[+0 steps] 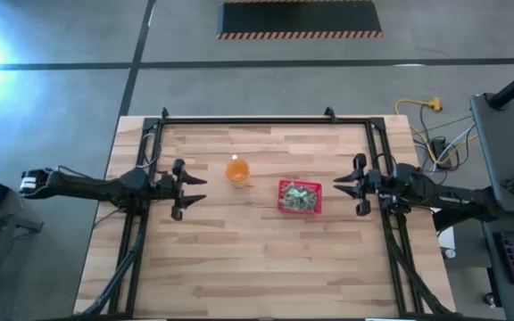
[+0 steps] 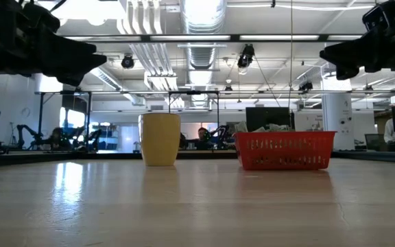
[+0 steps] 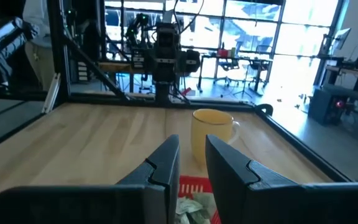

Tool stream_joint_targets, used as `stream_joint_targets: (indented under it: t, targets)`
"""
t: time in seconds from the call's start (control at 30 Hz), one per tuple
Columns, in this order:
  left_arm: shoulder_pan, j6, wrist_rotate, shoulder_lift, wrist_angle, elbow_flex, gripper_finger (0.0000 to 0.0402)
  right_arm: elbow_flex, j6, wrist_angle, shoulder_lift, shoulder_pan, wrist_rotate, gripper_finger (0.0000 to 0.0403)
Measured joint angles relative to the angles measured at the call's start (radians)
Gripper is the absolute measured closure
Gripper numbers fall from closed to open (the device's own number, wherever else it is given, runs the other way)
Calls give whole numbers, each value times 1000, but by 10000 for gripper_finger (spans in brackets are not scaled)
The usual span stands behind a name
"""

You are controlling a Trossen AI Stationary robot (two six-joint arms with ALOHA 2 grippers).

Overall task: Pick and place Stevia / Truvia into bins
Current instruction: Return to Home Position

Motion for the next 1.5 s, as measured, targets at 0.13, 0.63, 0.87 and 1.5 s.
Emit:
stream_joint_targets:
  t: [0.13, 0.63, 0.87, 1.5]
  targets:
    - [-10, 2, -1, -52, -59, 0, 210, -2, 6, -32, -28, 0, 0, 335]
    - [-30, 27, -2, -250, -242, -1, 210, -44, 29, 4, -51, 0, 2, 335]
    - [-31, 34, -8, -278, -286, -1, 210, -45, 130, 45, -43, 24, 50, 335]
    - [-40, 60, -37, -404, -462, -2, 210, -45, 104, -13, -50, 170, 170, 335]
